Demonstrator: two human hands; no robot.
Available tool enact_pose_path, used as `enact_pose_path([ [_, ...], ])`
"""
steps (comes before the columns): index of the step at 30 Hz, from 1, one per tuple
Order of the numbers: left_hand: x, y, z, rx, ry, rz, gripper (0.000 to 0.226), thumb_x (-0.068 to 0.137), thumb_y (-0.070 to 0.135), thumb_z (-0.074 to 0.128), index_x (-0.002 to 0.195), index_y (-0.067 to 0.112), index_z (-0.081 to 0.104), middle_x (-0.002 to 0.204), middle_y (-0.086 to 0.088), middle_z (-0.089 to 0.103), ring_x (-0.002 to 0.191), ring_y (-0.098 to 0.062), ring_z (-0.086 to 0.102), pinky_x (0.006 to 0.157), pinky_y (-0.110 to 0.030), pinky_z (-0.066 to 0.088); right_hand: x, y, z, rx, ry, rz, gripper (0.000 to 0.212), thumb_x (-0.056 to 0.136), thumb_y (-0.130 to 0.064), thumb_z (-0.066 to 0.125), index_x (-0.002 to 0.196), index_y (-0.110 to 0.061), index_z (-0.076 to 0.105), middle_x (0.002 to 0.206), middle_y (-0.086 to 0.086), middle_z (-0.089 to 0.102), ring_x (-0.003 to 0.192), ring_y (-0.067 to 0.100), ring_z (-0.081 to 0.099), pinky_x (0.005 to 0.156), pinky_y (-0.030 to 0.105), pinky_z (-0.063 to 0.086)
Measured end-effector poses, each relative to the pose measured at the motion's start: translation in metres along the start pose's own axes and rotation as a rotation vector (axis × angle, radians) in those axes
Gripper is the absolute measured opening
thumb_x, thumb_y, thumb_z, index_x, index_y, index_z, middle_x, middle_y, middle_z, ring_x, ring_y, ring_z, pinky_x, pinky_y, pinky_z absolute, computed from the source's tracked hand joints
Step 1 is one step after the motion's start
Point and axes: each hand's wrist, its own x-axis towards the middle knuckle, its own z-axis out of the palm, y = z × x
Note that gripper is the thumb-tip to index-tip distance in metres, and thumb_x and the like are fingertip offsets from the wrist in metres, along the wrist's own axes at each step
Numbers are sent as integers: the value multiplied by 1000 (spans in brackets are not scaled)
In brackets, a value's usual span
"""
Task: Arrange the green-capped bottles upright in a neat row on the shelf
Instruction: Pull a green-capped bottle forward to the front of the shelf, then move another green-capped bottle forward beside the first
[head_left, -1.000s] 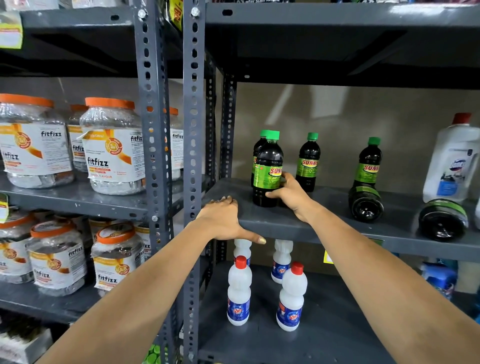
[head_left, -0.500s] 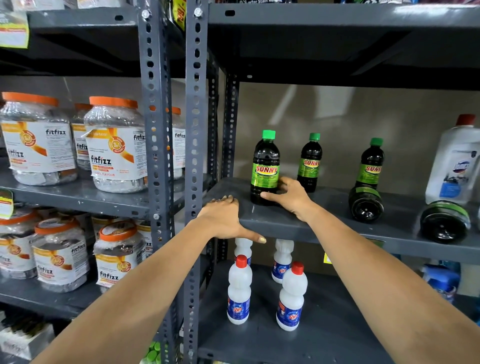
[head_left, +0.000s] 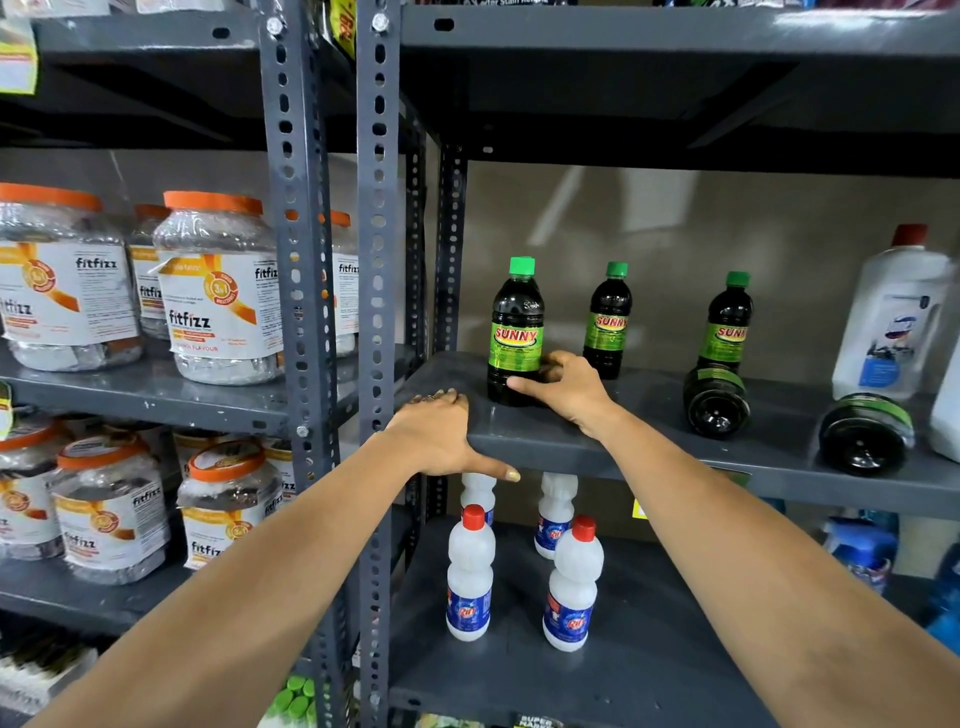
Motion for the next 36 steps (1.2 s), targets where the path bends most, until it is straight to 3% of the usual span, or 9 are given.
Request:
enact_pose_path([
  [6, -13, 20, 10, 37, 147, 212, 97, 80, 76, 50, 151, 12, 31, 153, -7, 39, 135, -28, 42, 108, -38, 36, -16, -14, -44, 6, 612, -280, 10, 83, -25, 69, 88, -17, 73, 86, 2, 74, 81, 20, 69, 78, 35, 54],
  [9, -10, 41, 11, 55, 137, 334, 91, 87, 73, 42, 154, 14, 25, 158, -7, 31, 140, -27, 35, 112, -39, 33, -10, -15, -89, -116, 728, -225, 15, 79, -18, 63, 90, -19, 72, 93, 5, 74, 89, 25, 68, 83, 37, 54],
  [15, 19, 93, 7, 66, 6, 376, 105, 80, 82, 26, 151, 4, 29, 154, -15, 37, 137, -31, 41, 109, -44, 38, -11, 17, -179, -596, 381, 380, 53, 73, -28, 73, 118, -2, 61, 123, 20, 61, 113, 39, 59, 89, 37, 51],
  [17, 31, 103, 3, 23, -30, 367, 110, 76, 86, 33, 148, 3, 34, 150, -14, 42, 133, -30, 45, 107, -43, 39, -12, 30, -187, -444, 216, 522, 59, 71, -41, 77, 117, -7, 62, 116, 17, 64, 102, 35, 64, 81, 40, 57],
  [20, 41, 102, 2, -91, -62, 335, 119, 64, 91, 46, 150, 9, 34, 152, -7, 41, 134, -25, 43, 109, -40, 38, -21, 35, -179, -41, 19, 650, 43, 80, -44, 74, 106, -13, 58, 97, 11, 58, 81, 25, 61, 59, 40, 59],
  [24, 44, 101, 2, -159, -53, 301, 129, 52, 96, 49, 150, 15, 35, 153, -2, 41, 136, -21, 41, 109, -39, 38, -20, 45, -177, 148, -13, 588, 27, 81, -39, 74, 90, -18, 59, 97, 11, 62, 87, 23, 62, 60, 40, 61],
  [29, 36, 100, 4, -190, -33, 265, 120, 59, 89, 54, 153, 18, 30, 158, 3, 31, 142, -18, 32, 113, -36, 31, -9, 60, -164, 485, 34, 507, 53, 75, -32, 81, 116, -11, 56, 110, 18, 68, 94, 32, 69, 58, 45, 60],
  [33, 34, 102, 3, -196, -40, 249, 115, 64, 85, 57, 154, 20, 29, 160, 5, 28, 144, -16, 27, 113, -35, 26, -6, 58, -146, 604, -20, 406, 40, 83, -19, 75, 117, -4, 61, 101, 13, 73, 91, 25, 70, 75, 42, 59],
  [36, 34, 101, 3, -203, -25, 240, 114, 64, 85, 59, 153, 19, 30, 159, 6, 29, 143, -15, 29, 112, -34, 28, 1, 58, -132, 626, -40, 334, 49, 84, -11, 73, 128, -2, 56, 111, 13, 71, 102, 27, 68, 85, 46, 55],
])
